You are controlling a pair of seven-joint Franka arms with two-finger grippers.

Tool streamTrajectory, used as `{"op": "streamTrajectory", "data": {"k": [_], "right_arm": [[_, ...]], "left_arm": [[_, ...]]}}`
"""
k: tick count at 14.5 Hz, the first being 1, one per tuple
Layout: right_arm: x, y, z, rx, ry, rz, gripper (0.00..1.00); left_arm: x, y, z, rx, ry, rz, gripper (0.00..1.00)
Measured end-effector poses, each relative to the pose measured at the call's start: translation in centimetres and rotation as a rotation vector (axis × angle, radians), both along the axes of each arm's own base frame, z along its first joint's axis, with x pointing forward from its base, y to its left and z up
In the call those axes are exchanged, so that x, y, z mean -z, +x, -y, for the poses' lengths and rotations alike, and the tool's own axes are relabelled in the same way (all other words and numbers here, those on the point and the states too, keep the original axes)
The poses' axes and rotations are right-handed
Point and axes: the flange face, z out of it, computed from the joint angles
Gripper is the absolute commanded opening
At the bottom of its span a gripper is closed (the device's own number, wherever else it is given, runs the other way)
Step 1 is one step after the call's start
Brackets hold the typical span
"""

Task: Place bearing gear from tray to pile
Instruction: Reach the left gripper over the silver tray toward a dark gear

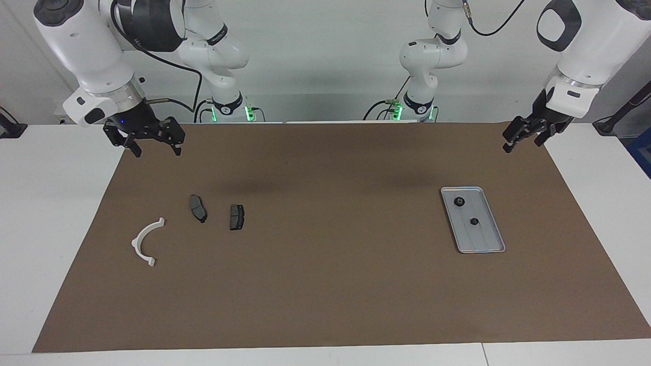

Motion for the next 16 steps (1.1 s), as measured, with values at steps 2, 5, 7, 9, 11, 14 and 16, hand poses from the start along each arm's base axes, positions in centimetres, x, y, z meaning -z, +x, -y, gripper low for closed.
{"op": "streamTrajectory", "data": {"k": [2,5,7,9,11,14,16], "right_arm": [[0.0,0.0,0.0,0.000,0.000,0.000,1.00],[0.0,0.0,-0.2,-0.004,0.000,0.001,1.00],[0.0,-0.1,-0.3,-0.005,0.000,0.000,1.00],[0.1,-0.2,-0.3,-0.005,0.000,-0.003,1.00],[0.2,-0.2,-0.3,-0.005,0.000,-0.005,1.00],[0.2,-0.1,-0.3,-0.005,0.000,0.004,1.00],[0.2,-0.1,-0.3,-0.005,-0.001,0.006,1.00]], "left_arm": [[0.0,0.0,0.0,0.000,0.000,0.000,1.00],[0.0,0.0,0.0,0.000,0.000,-0.001,1.00],[0.5,0.0,0.1,0.001,0.000,-0.007,1.00],[1.4,0.4,0.1,0.001,0.001,0.014,1.00],[2.9,0.5,0.4,0.002,0.001,0.027,1.00],[6.3,0.1,1.1,-0.028,0.001,0.029,1.00],[8.5,-0.3,2.3,-0.043,0.000,0.014,0.95]]}}
